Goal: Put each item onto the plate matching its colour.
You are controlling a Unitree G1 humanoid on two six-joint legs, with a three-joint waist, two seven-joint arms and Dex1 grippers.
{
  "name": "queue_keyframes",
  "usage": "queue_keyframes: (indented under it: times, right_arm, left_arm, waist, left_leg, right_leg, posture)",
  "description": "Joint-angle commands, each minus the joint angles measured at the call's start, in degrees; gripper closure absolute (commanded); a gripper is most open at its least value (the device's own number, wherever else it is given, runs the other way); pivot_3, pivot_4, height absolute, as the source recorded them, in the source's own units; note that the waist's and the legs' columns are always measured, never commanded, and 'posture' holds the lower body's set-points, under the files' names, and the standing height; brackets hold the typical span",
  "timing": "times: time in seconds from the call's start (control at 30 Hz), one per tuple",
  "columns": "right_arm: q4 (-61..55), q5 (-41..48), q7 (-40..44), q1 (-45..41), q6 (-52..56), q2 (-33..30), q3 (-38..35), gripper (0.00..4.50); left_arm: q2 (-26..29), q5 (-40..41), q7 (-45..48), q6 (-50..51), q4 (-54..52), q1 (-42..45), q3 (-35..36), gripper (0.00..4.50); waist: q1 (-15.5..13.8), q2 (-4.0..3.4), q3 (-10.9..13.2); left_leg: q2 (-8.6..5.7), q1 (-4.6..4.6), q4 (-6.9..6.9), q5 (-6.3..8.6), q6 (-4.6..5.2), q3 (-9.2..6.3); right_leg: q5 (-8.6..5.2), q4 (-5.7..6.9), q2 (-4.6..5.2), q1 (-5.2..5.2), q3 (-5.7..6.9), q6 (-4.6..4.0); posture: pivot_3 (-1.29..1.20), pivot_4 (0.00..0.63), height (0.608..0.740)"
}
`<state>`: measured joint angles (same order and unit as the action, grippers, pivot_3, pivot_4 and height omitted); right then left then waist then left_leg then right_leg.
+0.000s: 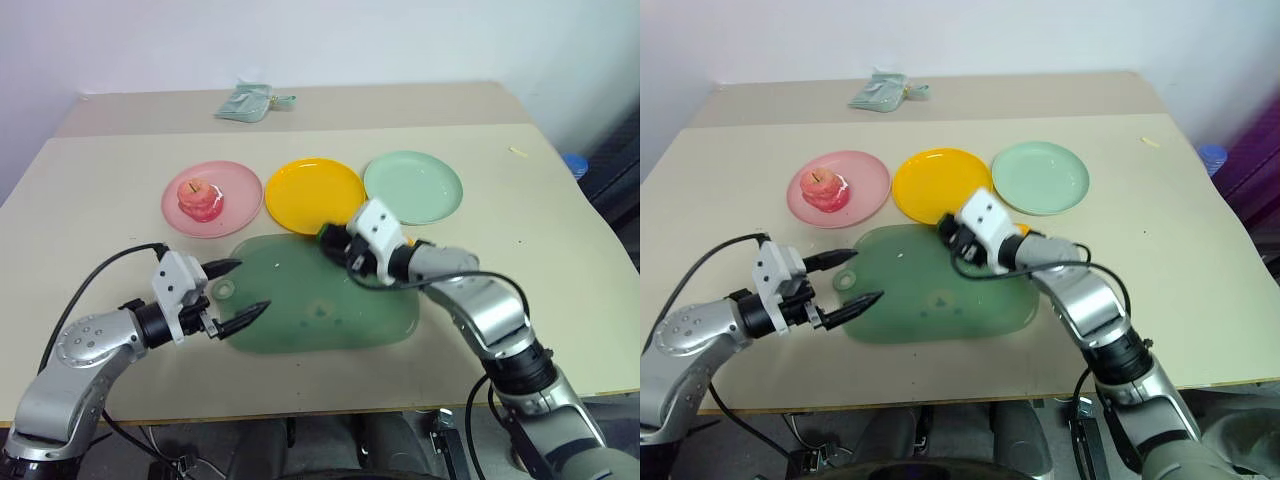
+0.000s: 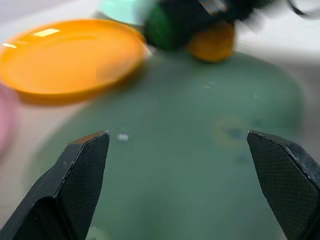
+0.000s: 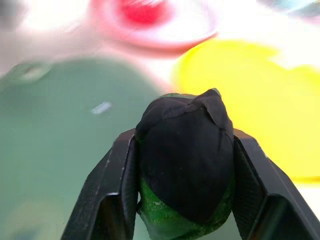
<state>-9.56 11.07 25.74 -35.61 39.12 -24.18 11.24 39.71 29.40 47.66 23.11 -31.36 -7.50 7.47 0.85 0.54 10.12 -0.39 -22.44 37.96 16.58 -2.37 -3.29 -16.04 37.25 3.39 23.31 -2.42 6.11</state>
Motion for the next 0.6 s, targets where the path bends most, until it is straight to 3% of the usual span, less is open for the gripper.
queue_keyframes:
  times: [0.03, 0.23, 0.3, 0.33, 0.43, 0.6]
  right_arm:
    - [12.1, -3.4, -5.3, -5.1, -3.0, -0.3, -6.0, 2.30]
    - [37.1, -5.8, -7.6, -13.5, -16.0, 1.7, -9.6, 2.30]
    - [39.7, -5.4, -6.0, -14.7, -19.8, 1.8, -10.4, 1.70]
    - [39.2, -5.4, -5.1, -14.5, -21.6, 1.5, -10.5, 1.43]
    - [30.9, -3.1, 1.7, -10.2, -23.4, -1.1, -11.0, 0.03]
    - [8.5, 9.3, 19.9, 3.5, -16.0, -8.7, -12.0, 0.03]
  left_arm:
    - [-0.7, 0.5, 1.1, -1.7, -2.9, -0.5, -1.8, 0.00]
    - [-1.9, -1.1, 1.6, -3.8, -3.1, -1.3, -5.0, 0.00]
    - [-2.3, -1.9, 1.4, -4.8, -2.8, -1.9, -5.7, 0.00]
    - [-2.4, -2.2, 1.3, -5.2, -2.7, -2.1, -5.9, 0.00]
    - [-2.9, -2.6, 0.8, -6.1, -2.3, -3.2, -5.6, 0.00]
    - [-2.7, -2.8, 1.3, -7.4, -1.4, -4.2, -5.0, 0.00]
  waist:
    - [-0.2, 0.00, 0.0]
    - [0.5, -0.08, 0.0]
    - [0.6, -0.16, 0.1]
    - [0.7, -0.22, 0.1]
    - [0.9, -0.27, 0.2]
    - [-0.3, -0.27, 0.1]
  left_leg:
    - [-0.01, 0.00, 0.00, 0.00, 0.00, 0.00]
    - [-0.07, 0.00, -0.08, 0.00, 0.00, 0.15]
    - [-0.03, -0.01, -0.11, 0.00, 0.01, 0.17]
    - [-0.02, -0.01, -0.11, 0.00, 0.01, 0.19]
    - [0.07, -0.01, -0.11, 0.01, 0.02, 0.19]
    - [0.09, -0.01, -0.08, 0.06, 0.11, 0.06]
  right_leg:
    - [0.00, 0.00, 0.00, -0.01, 0.00, 0.00]
    - [0.00, -0.03, -0.07, 0.07, -0.07, -0.01]
    - [0.00, -0.02, -0.13, 0.11, -0.12, -0.01]
    - [0.00, -0.02, -0.14, 0.12, -0.14, -0.01]
    - [0.00, -0.01, -0.14, 0.12, -0.15, -0.01]
    - [0.00, -0.11, -0.11, -0.02, -0.08, 0.00]
  posture:
    - [0.00, 0.150, 0.740]
    - [0.00, 0.150, 0.740]
    - [0.00, 0.150, 0.740]
    - [0.00, 0.150, 0.740]
    - [0.00, 0.150, 0.740]
    - [0.00, 0.150, 0.740]
